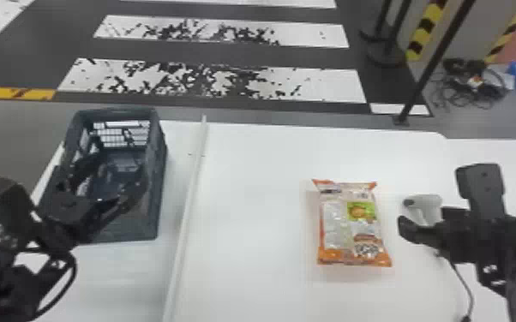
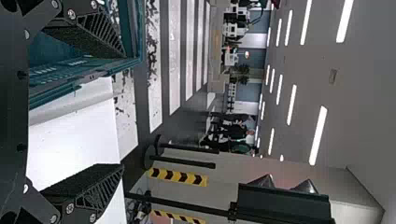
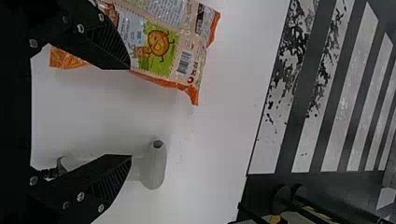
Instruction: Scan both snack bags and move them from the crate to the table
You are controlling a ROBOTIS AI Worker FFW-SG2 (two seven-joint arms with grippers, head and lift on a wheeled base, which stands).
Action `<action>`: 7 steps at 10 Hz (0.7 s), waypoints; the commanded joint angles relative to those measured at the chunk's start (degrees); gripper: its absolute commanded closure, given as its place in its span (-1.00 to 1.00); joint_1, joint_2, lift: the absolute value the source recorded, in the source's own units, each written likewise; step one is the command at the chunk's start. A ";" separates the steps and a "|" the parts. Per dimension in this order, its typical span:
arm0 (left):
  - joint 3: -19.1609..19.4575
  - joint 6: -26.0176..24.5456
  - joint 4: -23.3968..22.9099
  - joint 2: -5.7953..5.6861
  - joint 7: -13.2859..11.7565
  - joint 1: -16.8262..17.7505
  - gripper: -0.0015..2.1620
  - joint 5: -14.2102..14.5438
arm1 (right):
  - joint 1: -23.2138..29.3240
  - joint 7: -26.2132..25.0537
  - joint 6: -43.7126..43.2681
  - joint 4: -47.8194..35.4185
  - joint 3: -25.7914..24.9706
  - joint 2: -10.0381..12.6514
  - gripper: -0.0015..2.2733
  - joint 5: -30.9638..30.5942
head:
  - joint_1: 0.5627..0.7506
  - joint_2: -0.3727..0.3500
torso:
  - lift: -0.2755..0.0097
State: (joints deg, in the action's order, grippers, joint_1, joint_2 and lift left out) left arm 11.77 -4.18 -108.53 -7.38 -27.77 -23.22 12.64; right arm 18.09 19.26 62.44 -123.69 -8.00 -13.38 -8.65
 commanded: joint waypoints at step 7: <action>0.10 -0.35 -0.02 -0.01 -0.26 -0.25 -0.84 -0.25 | -13.61 1.57 -11.85 29.65 1.32 -6.40 -0.87 1.18 | 0.41 -0.48 | 0.69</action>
State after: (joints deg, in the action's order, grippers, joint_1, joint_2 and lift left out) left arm 11.80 -4.53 -108.54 -7.38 -28.03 -23.47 12.40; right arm 6.00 20.76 50.81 -96.33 -7.36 -19.20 -7.45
